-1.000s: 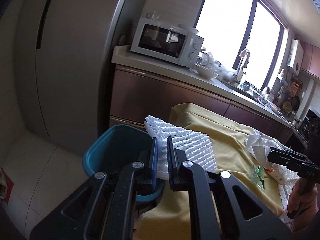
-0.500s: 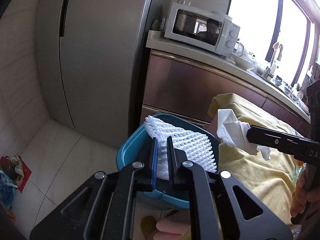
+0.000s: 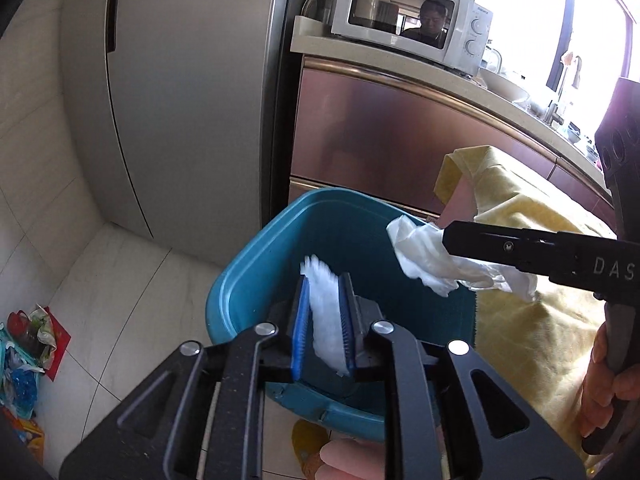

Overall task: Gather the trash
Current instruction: 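Open the left tool over the bin while the right tool drops the tissue in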

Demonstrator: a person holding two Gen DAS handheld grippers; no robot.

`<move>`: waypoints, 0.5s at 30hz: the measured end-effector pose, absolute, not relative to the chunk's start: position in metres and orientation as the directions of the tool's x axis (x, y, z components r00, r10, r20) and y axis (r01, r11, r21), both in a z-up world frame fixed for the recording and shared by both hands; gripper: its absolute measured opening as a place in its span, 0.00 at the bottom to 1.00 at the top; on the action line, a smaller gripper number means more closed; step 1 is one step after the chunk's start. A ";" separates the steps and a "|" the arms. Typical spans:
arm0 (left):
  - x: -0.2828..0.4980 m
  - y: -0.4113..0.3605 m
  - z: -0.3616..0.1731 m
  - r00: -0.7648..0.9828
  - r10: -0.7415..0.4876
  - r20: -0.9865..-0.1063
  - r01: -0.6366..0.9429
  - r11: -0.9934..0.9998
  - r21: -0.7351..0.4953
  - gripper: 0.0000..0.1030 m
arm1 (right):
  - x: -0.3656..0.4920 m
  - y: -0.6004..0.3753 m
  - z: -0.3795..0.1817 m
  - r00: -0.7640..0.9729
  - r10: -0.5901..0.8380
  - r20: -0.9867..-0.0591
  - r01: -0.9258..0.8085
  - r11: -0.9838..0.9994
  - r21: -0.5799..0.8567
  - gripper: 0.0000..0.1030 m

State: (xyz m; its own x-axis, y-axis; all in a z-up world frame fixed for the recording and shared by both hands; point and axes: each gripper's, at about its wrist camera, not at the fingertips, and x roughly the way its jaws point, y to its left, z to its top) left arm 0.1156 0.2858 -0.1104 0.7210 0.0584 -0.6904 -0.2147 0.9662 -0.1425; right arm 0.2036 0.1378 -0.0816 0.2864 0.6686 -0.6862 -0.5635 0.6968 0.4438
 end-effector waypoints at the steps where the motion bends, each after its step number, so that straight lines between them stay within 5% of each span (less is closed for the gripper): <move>1: 0.117 0.285 -0.112 0.720 0.057 -0.691 -0.215 0.966 -0.145 0.19 | 0.204 0.137 -0.083 0.287 0.669 -0.685 -0.556 0.699 0.450 0.31; 15: 0.089 0.253 -0.082 0.787 -0.047 -0.615 -0.101 0.974 -0.203 0.33 | 0.168 0.080 -0.041 0.358 0.753 -0.552 -0.607 0.637 0.475 0.38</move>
